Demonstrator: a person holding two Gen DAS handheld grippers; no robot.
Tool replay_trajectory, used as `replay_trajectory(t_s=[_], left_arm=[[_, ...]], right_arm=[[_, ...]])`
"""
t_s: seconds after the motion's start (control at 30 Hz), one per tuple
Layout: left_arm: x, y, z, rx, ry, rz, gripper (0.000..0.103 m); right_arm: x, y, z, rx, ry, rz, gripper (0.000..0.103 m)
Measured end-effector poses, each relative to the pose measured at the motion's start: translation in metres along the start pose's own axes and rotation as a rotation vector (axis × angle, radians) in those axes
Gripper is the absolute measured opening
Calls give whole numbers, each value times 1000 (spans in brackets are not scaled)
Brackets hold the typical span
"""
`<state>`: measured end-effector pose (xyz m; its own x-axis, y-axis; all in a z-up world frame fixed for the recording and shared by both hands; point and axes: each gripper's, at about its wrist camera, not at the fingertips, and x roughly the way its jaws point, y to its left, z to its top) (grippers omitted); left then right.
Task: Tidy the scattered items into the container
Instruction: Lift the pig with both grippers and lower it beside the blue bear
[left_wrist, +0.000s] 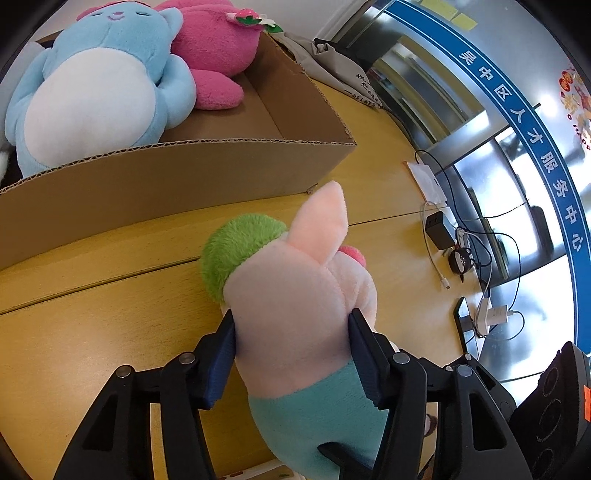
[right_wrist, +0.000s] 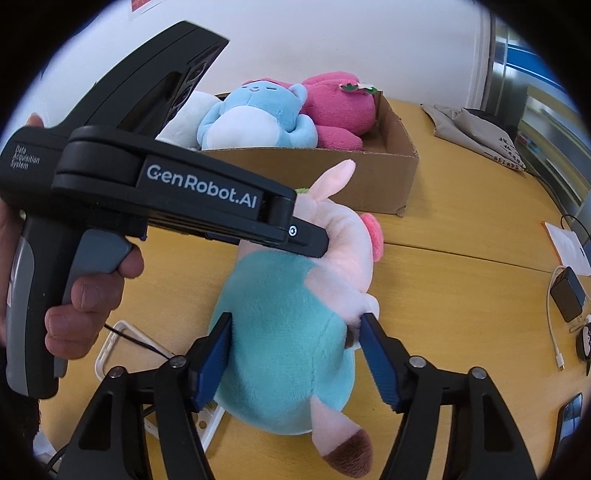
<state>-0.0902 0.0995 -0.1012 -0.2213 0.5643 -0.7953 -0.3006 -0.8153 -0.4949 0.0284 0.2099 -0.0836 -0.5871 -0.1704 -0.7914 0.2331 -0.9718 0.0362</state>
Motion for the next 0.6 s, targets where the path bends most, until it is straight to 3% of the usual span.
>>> replay_trajectory(t_s=[0.17, 0.27, 0.37, 0.6], left_arm=[[-4, -1, -2, 6, -10, -2, 61], [-11, -2, -4, 5, -29, 0, 60], [-36, -17, -5, 49, -91, 16, 59], [-100, -51, 19, 139, -248, 22, 59]], right_arm=[[0, 10, -3, -24, -13, -45, 76], [-4, 9, -3, -26, -15, -27, 66], [-15, 6, -2, 8, -41, 19, 55], [-56, 5, 24, 13, -209, 32, 53]])
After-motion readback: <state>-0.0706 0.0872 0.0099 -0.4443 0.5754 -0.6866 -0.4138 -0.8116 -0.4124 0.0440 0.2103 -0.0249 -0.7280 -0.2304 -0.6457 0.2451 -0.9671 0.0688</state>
